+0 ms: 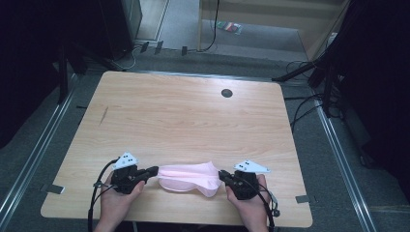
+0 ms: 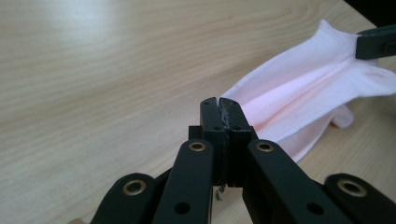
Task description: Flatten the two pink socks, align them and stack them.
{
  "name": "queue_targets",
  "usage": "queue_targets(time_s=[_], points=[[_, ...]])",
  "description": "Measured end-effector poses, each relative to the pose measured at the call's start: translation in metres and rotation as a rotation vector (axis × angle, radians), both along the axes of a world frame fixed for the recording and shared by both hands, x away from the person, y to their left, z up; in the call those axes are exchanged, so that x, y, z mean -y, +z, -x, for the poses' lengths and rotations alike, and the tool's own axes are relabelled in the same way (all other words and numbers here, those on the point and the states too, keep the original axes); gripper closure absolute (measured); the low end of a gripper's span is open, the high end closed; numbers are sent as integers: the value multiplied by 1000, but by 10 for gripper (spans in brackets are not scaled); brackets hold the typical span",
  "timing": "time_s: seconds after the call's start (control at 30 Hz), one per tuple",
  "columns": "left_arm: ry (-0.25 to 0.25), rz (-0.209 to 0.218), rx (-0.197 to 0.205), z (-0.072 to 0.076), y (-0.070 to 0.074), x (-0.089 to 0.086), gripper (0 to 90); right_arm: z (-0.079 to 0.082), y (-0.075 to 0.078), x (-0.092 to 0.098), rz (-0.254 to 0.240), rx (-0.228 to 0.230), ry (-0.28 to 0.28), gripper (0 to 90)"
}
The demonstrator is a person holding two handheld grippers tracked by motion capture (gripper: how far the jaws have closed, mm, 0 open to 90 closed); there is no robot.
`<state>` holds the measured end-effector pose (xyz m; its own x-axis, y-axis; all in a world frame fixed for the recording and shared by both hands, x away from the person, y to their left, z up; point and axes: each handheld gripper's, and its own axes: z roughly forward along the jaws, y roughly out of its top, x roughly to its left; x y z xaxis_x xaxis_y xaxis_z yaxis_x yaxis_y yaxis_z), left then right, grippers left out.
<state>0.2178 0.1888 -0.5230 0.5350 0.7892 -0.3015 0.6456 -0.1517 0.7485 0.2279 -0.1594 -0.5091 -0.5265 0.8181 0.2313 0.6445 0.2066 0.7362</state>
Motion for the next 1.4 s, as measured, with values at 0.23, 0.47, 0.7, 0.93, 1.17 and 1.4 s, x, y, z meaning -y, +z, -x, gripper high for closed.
queue_targets(time_s=[0.23,0.47,0.7,0.93,1.17,1.4], points=[[-62,-69,-12,-1,-14,9,900,-3,-15,-5,25,5,11,866],[-86,-108,-11,0,-23,16,879,-2,-24,-9,45,-10,22,840],[-46,-129,19,0,-22,17,666,-4,-32,-9,59,-13,28,720],[-2,-44,102,5,-9,13,543,0,-22,-5,25,52,-12,577],[-133,-114,69,10,-20,39,587,8,-27,-15,28,15,45,689],[-161,-226,119,13,-27,45,581,7,-35,-18,80,17,69,704]])
